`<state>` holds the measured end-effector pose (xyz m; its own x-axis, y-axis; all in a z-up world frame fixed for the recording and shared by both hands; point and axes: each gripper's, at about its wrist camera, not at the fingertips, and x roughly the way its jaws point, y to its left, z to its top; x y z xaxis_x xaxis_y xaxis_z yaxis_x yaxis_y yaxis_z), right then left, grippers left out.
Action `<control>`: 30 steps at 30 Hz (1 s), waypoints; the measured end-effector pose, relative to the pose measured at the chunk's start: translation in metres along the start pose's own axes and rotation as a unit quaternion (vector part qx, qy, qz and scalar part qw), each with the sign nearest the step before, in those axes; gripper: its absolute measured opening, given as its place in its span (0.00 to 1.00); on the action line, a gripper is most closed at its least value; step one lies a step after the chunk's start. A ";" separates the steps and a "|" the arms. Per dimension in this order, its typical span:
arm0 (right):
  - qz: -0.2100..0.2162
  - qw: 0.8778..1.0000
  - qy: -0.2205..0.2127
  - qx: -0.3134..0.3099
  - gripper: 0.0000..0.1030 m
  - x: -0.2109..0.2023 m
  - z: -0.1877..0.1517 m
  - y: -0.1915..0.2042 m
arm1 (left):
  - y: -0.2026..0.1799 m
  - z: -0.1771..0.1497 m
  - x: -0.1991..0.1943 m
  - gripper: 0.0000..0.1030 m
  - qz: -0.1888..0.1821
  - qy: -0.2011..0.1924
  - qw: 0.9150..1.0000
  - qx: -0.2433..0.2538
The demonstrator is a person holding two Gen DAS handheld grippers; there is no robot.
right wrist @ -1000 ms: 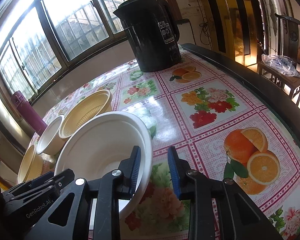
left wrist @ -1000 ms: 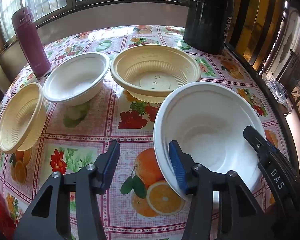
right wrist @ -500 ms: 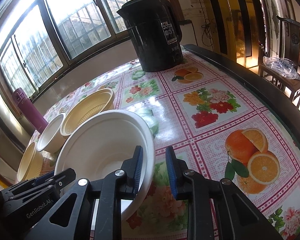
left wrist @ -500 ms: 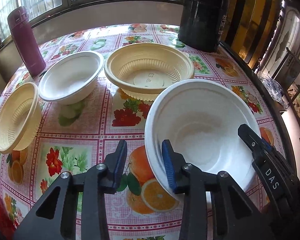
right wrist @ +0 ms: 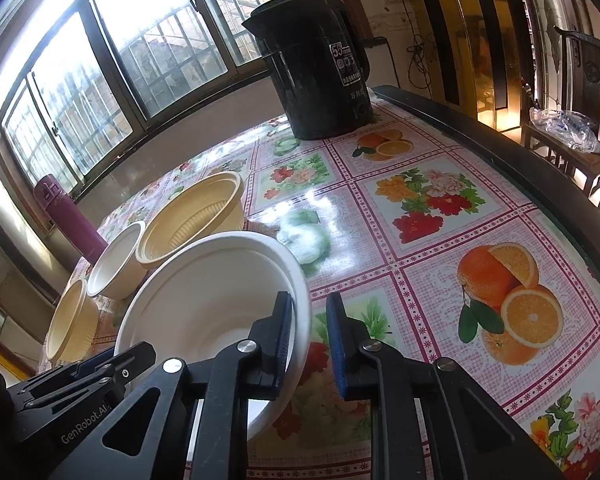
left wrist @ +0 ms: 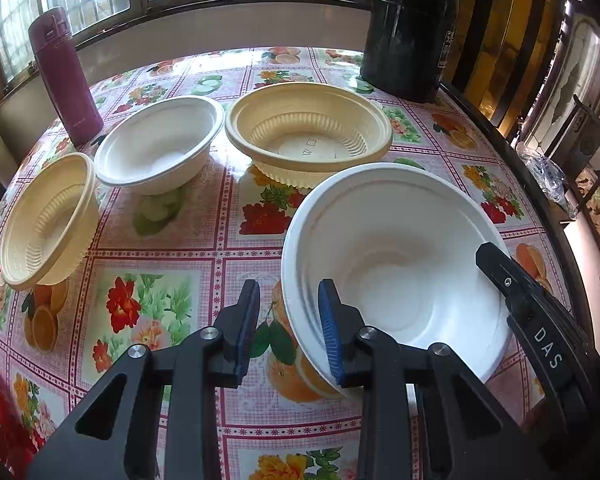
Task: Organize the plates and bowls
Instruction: 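Lift the white bowl and carry it toward the stacked red plates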
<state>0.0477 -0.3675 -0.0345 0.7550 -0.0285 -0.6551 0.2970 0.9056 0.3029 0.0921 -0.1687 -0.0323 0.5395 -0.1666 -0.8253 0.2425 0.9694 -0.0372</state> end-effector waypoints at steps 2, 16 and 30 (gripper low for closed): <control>0.001 1.000 -0.002 -0.004 0.18 -0.003 -0.002 0.004 | 0.005 -0.003 -0.004 0.27 0.002 0.000 1.000 -0.003; 0.039 0.999 -0.016 -0.032 0.10 -0.033 -0.035 0.053 | 0.055 -0.041 -0.044 0.27 0.030 -0.014 0.999 -0.021; 0.071 0.996 -0.004 -0.059 0.09 -0.046 -0.068 0.095 | 0.107 -0.061 -0.056 0.27 0.003 0.004 0.997 -0.077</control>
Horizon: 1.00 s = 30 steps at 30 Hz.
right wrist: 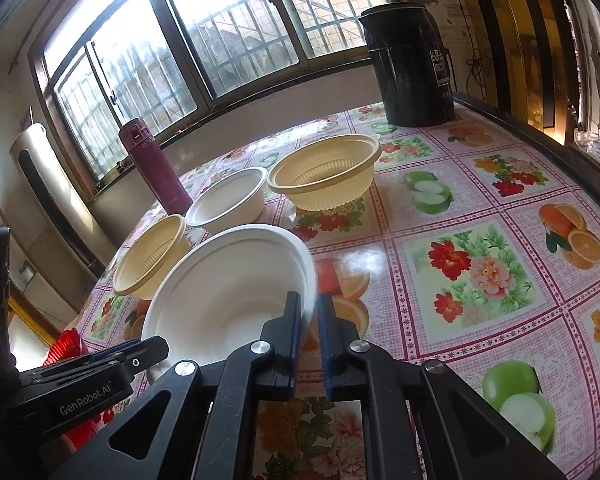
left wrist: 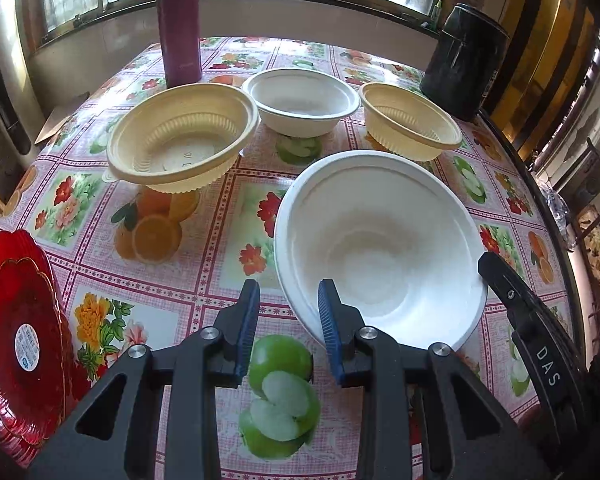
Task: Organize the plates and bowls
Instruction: 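Lift the white bowl and carry it toward the stacked red plates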
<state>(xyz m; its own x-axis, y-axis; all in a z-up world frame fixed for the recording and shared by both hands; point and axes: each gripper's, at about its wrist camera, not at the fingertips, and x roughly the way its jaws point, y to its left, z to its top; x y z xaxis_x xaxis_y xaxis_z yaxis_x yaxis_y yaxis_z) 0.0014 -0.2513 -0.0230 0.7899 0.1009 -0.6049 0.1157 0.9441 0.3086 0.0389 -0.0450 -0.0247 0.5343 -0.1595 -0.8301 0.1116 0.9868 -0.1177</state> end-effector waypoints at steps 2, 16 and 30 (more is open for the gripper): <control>-0.008 1.000 -0.004 -0.006 0.09 0.000 0.000 0.001 | -0.002 0.003 -0.003 0.27 0.013 -0.011 1.000 0.011; 0.036 0.999 0.022 0.023 0.08 0.008 0.002 -0.008 | -0.001 0.012 0.010 0.13 -0.005 0.015 1.000 0.020; 0.086 0.995 0.020 0.051 0.07 -0.014 0.007 0.003 | 0.012 0.011 -0.033 0.13 -0.003 -0.028 0.999 0.020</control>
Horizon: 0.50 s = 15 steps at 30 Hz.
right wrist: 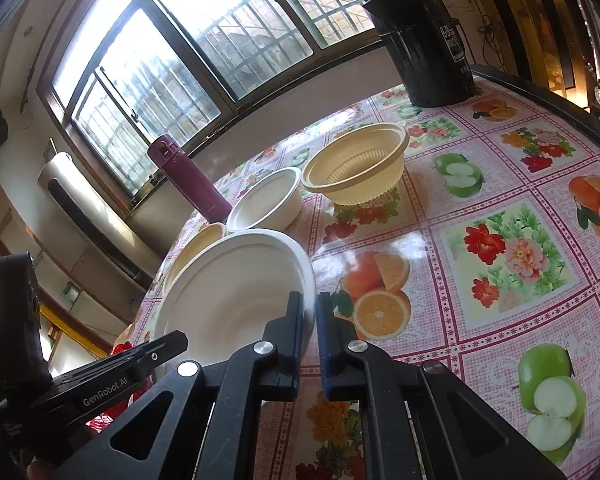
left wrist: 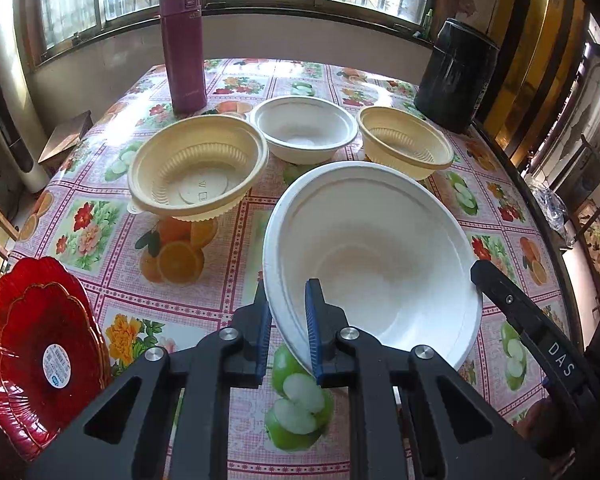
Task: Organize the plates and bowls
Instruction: 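Lift the white bowl and carry it toward the stacked red plates, then lower the white bowl onto the small red plate and open left gripper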
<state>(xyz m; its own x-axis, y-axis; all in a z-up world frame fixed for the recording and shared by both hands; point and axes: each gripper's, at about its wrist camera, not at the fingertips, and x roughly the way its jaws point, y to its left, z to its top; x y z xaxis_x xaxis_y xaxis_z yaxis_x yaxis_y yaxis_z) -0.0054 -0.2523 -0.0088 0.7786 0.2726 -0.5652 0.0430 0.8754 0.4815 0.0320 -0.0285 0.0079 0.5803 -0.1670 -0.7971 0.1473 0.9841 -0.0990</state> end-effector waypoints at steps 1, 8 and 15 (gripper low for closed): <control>0.001 1.000 -0.004 -0.006 0.07 -0.003 0.001 0.006 | 0.003 0.001 -0.006 0.13 0.001 -0.006 1.000 -0.001; 0.037 0.999 -0.014 -0.030 0.07 -0.011 0.001 0.048 | 0.035 -0.005 -0.041 0.14 0.027 -0.030 0.999 -0.012; 0.083 0.993 0.012 -0.079 0.06 0.005 -0.021 0.118 | 0.098 -0.024 -0.073 0.14 0.079 -0.045 0.995 -0.049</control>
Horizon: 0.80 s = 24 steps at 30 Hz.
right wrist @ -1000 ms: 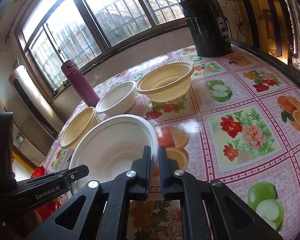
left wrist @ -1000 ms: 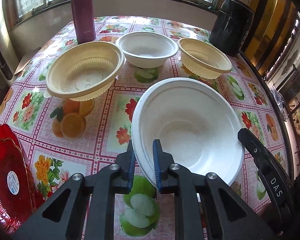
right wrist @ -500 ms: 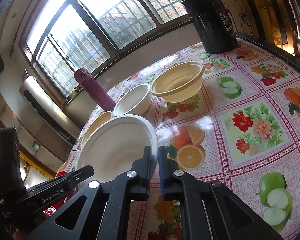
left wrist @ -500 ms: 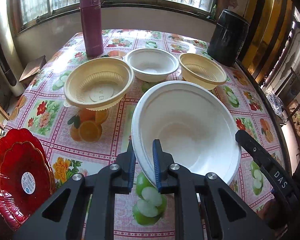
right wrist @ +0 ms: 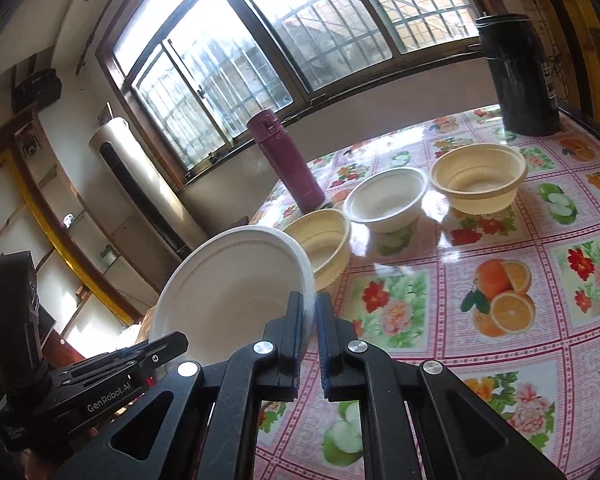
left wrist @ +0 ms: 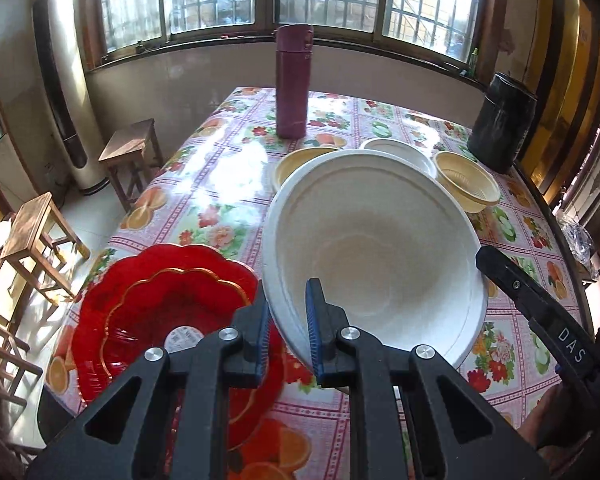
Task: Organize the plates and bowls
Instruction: 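Lower the white bowl onto the small red plate and open left gripper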
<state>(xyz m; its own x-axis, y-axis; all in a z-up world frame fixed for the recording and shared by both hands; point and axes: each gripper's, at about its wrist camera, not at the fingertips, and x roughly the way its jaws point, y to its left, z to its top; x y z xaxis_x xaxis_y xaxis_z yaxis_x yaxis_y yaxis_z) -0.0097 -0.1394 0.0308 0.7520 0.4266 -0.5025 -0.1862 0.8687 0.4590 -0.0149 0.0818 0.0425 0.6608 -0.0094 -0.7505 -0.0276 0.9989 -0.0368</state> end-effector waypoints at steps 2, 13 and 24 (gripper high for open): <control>0.012 1.000 0.012 -0.015 0.06 0.011 -0.007 0.020 | 0.019 -0.005 -0.003 0.14 0.019 0.001 1.000 -0.010; 0.029 0.994 0.070 -0.082 0.07 0.060 -0.054 0.092 | 0.089 -0.035 0.007 0.14 0.069 0.025 0.996 -0.058; 0.015 0.987 0.095 -0.127 0.07 0.078 -0.082 0.113 | 0.116 -0.058 0.025 0.14 0.083 0.058 0.992 -0.077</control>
<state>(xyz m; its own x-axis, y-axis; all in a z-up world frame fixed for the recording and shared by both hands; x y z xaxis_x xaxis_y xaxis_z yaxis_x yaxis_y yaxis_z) -0.0239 0.0127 -0.0165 0.6158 0.4715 -0.6313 -0.3766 0.8799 0.2898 -0.0451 0.1944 -0.0190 0.5473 0.1407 -0.8250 -0.2487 0.9686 0.0002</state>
